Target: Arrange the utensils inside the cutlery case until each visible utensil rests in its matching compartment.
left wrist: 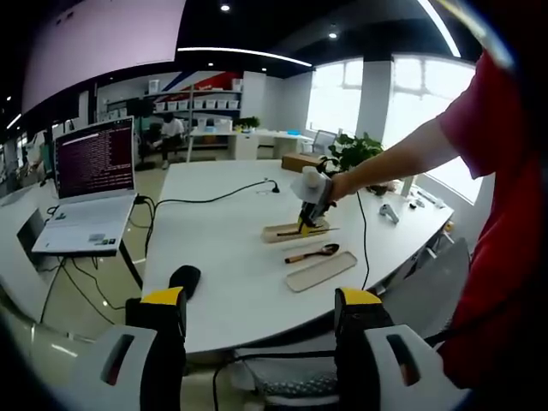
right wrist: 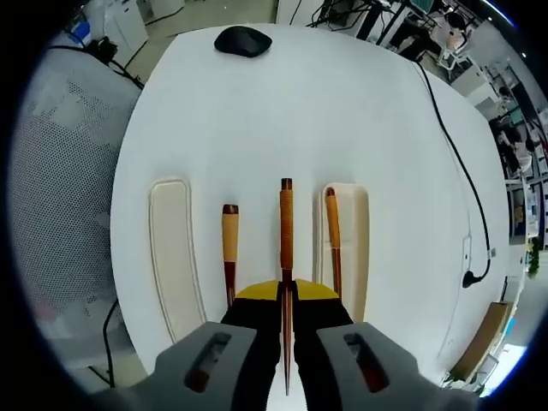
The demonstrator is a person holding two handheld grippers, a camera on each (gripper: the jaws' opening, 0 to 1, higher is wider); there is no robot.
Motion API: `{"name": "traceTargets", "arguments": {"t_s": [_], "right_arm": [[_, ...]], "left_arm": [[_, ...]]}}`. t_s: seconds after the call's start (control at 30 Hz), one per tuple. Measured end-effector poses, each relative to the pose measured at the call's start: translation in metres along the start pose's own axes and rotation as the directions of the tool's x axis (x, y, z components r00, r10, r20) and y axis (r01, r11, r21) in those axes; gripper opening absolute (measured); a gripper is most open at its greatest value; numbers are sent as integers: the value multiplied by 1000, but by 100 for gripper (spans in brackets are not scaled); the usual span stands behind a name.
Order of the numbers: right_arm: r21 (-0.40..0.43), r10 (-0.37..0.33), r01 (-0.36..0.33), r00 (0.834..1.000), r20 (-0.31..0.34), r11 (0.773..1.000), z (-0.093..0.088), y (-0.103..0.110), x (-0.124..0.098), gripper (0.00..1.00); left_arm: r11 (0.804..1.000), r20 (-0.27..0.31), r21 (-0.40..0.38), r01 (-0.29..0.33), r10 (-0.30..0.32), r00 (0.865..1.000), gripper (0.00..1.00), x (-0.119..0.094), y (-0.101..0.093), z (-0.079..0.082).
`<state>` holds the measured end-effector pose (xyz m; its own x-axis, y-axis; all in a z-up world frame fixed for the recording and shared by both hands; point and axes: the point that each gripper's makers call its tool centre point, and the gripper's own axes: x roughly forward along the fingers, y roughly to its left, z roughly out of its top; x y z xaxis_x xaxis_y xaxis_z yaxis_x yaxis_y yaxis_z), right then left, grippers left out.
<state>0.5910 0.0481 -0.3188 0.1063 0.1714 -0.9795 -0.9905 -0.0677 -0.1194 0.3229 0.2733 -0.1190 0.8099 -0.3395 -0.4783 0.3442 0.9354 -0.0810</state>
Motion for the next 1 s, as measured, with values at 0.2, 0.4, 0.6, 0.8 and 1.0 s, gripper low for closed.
{"name": "traceTargets", "arguments": {"t_s": [0.2,0.4,0.6,0.8,1.0], "right_arm": [[-15,-6,6,1000,3,1000,2,0,-12,0],[-29,-18,19,1000,20,999,9,-6,-24,0],[-57,-37,40,999,38,998,16,-17,-29,0],[-62,-44,47,998,54,997,21,-20,-36,0],[-57,-41,44,997,58,997,23,-20,-38,0]], "left_arm": [[1000,9,-10,0,0,1000,72,-1,-1,0],[1000,24,-24,0,1,1000,73,-2,-1,1],[999,34,-34,2,0,999,73,-1,-2,2],[999,40,-48,0,2,999,73,-1,-2,1],[998,40,-55,-9,11,999,73,-3,1,0]]}}
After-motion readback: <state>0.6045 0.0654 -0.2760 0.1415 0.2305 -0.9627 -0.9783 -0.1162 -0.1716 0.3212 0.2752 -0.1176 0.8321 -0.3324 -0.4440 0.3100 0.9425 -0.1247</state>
